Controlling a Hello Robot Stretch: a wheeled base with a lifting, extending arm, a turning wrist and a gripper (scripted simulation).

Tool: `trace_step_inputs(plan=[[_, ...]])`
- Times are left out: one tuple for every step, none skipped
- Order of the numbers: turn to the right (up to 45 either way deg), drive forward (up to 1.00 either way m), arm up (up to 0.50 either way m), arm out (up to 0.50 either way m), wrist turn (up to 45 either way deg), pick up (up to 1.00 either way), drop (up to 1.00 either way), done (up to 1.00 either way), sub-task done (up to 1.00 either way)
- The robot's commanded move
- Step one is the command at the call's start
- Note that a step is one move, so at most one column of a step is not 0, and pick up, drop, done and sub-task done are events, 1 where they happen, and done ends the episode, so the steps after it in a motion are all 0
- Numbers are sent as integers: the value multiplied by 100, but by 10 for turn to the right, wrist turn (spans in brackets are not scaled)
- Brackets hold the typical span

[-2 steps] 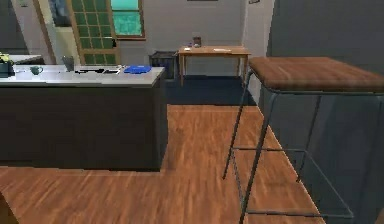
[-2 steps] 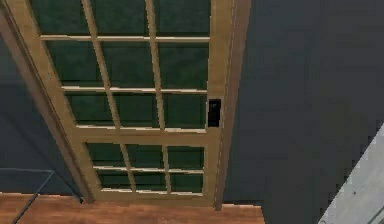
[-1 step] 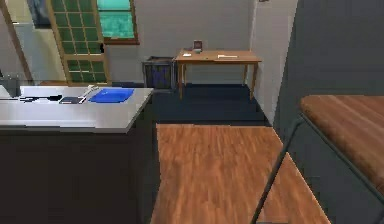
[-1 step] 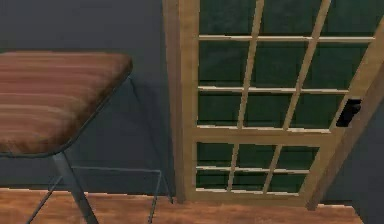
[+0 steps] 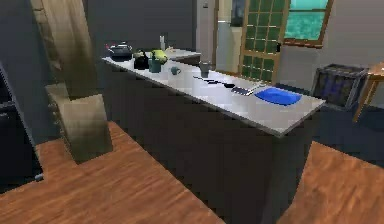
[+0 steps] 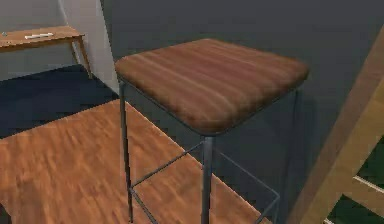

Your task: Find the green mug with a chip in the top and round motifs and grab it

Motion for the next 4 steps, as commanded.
trace_step_inputs(plan=[[0,95,0,0,0,0,0,0,0],[-450,0,0,0,0,0,0,0,0],[-120,0,0,0,0,0,0,0,0],[0,5,0,0,0,0,0,0,0]])
